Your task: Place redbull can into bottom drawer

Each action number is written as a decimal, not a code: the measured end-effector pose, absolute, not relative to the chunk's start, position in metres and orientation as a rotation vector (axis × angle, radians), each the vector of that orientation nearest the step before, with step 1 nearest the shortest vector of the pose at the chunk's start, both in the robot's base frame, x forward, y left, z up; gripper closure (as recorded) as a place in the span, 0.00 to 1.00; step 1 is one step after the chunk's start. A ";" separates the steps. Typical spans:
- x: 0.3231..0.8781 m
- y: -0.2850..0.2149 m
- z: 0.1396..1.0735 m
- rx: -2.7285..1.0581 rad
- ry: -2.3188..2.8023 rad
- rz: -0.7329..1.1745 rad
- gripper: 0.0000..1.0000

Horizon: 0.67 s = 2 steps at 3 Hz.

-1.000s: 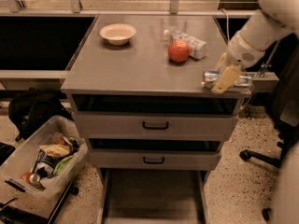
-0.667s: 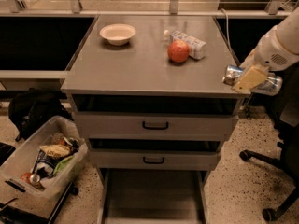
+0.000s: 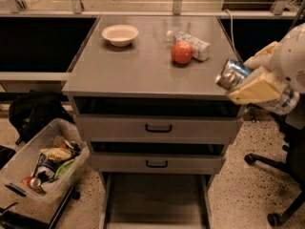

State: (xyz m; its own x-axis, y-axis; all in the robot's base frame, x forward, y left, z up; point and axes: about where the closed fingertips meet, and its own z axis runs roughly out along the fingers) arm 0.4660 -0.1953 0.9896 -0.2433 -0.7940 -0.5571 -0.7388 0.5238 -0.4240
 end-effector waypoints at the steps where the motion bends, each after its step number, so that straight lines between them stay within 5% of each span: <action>1: 0.410 -0.165 0.991 -1.242 2.024 -0.087 1.00; 2: 0.392 -0.155 0.981 -1.275 2.024 -0.119 1.00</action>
Offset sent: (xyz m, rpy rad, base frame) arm -0.0915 0.0423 -0.0436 -0.0896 0.0316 0.0466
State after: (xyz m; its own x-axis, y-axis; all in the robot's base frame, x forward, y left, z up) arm 0.3925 -0.1553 0.9806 -0.2425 -0.8138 -0.5281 -0.7461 0.5044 -0.4347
